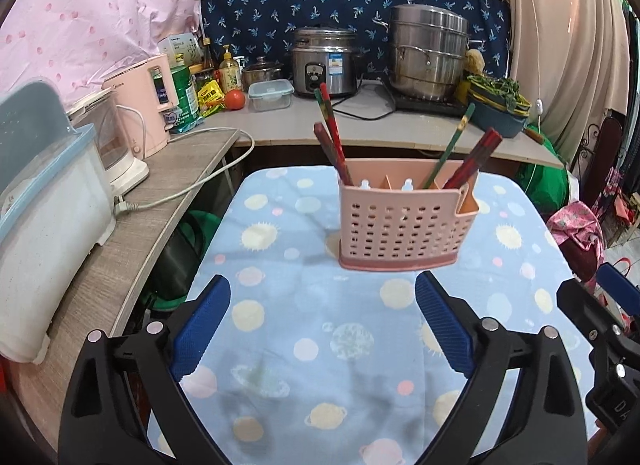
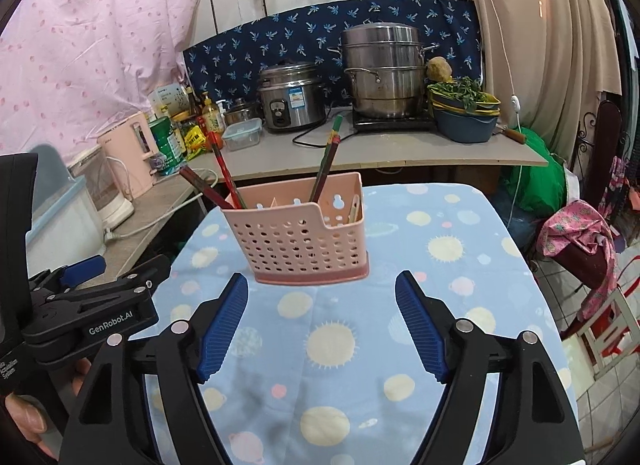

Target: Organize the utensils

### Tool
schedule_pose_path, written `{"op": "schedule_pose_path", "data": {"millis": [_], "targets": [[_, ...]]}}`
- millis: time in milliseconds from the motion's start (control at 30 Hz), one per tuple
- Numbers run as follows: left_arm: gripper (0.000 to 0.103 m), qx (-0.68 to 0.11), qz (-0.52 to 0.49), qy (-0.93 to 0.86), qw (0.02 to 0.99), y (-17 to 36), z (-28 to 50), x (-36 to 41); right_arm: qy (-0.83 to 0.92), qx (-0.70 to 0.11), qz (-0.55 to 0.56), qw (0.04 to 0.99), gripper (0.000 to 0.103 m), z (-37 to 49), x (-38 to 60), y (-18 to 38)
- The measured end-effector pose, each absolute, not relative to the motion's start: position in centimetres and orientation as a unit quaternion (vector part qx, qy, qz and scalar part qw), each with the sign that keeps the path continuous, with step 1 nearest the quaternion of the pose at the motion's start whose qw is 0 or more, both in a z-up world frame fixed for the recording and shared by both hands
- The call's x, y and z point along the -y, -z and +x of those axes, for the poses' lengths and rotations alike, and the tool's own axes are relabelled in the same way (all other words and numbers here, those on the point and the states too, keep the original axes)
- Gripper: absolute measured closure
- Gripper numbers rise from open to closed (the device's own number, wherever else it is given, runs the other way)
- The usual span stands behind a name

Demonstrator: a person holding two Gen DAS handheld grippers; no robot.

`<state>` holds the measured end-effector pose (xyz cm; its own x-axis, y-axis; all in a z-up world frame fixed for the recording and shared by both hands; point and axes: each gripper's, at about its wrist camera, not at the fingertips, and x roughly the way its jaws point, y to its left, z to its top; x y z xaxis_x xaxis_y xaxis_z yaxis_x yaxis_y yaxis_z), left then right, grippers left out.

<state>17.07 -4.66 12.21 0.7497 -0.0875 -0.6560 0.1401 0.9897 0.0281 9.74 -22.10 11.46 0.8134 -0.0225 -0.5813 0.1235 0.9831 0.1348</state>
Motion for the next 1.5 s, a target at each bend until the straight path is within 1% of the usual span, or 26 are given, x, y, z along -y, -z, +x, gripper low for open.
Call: {"op": "schedule_pose_path", "data": {"millis": [167,300,800,833,867,900,1500], "targets": [[0.01,-0.362,0.035,0.059,0.93,-11.2,16.2,4.4,0.042,-0.315,0.088,0.944,0.027,9.0,21.9,-10.6],[0.01,-0.369,0.04,0.054,0.927,-10.4,15.8,4.3,0.044,-0.319,0.083,0.943,0.019,8.8,21.6,-10.1],[0.007,-0.379,0.049,0.046,0.923,-9.1,15.2,4.4,0.064,-0.32,0.075,0.942,0.016,8.2,21.6,-9.3],[0.007,-0.379,0.049,0.047,0.923,-9.1,15.1,4.5,0.064,-0.321,0.074,0.942,0.015,8.3,21.6,-9.2],[0.007,-0.379,0.05,0.047,0.923,-9.1,15.1,4.5,0.062,-0.324,0.074,0.941,0.009,8.3,21.6,-9.2],[0.007,-0.379,0.051,0.046,0.923,-9.1,15.0,4.5,0.061,-0.325,0.075,0.941,0.007,8.4,21.6,-9.2],[0.007,-0.383,0.051,0.037,0.922,-8.7,15.4,3.9,0.058,-0.335,0.08,0.937,0.007,8.9,21.5,-8.9]]}}
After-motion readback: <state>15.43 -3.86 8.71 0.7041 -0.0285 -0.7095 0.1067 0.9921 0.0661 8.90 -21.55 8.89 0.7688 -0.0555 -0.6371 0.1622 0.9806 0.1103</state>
